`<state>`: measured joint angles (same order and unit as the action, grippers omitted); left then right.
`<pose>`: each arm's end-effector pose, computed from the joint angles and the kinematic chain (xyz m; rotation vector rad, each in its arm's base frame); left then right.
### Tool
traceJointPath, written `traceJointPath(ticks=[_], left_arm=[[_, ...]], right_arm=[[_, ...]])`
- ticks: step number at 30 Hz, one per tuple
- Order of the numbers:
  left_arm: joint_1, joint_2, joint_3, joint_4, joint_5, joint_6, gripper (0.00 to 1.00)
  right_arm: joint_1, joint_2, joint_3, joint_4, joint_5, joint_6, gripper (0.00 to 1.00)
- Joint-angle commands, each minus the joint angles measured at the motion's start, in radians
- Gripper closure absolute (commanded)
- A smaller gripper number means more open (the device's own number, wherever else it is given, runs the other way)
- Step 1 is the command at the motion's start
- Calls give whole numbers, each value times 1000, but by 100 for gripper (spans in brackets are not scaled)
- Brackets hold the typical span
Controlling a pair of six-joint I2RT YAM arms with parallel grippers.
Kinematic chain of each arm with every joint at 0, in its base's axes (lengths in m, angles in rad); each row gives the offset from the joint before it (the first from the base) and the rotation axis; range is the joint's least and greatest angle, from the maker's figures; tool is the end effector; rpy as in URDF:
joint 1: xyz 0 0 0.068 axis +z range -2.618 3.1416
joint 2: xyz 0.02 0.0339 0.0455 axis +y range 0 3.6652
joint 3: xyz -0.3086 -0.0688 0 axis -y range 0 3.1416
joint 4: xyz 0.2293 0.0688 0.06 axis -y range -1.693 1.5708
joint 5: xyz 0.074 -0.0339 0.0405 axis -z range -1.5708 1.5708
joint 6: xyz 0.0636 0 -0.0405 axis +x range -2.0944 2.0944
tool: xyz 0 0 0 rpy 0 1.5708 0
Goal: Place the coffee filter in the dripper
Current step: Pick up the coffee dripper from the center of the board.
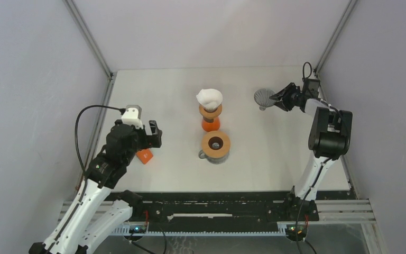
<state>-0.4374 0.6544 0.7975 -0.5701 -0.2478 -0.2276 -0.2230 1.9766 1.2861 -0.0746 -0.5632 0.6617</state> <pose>0.1126 -0.0354 0.3372 0.0495 1.9879 -0.1831 0.4454 -0.0662 0.2087 0.7384 2.2305 0.8747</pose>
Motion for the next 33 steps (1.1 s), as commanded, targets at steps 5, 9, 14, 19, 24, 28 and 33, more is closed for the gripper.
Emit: traceJointPath(ticks=[5,9,14,19,24,28,33], left_arm=[[39,0,-28,51,58,6,0],[46,-2,-29,50,59,1,0],[50,-8,-30,47,62,-6,0],[51,-17,-30,46,73,-20,0],[51,-16,-19,34,87,-58,0],[51,-22,-2,24,104,-92,0],[52,-38,12,14,148,-137,0]], right_arm=[[-1,25,33,24,-17,-2,61],[1,21,29,16,-53,-11,81],[17,-50,-13,1,-39,-26,93],[29,-149,-50,-33,-34,-40,100],[55,-249,-80,-131,-33,-98,100],[81,-353,-119,-192,-13,-133,100],[130,-478,-154,-271,10,-168,100]])
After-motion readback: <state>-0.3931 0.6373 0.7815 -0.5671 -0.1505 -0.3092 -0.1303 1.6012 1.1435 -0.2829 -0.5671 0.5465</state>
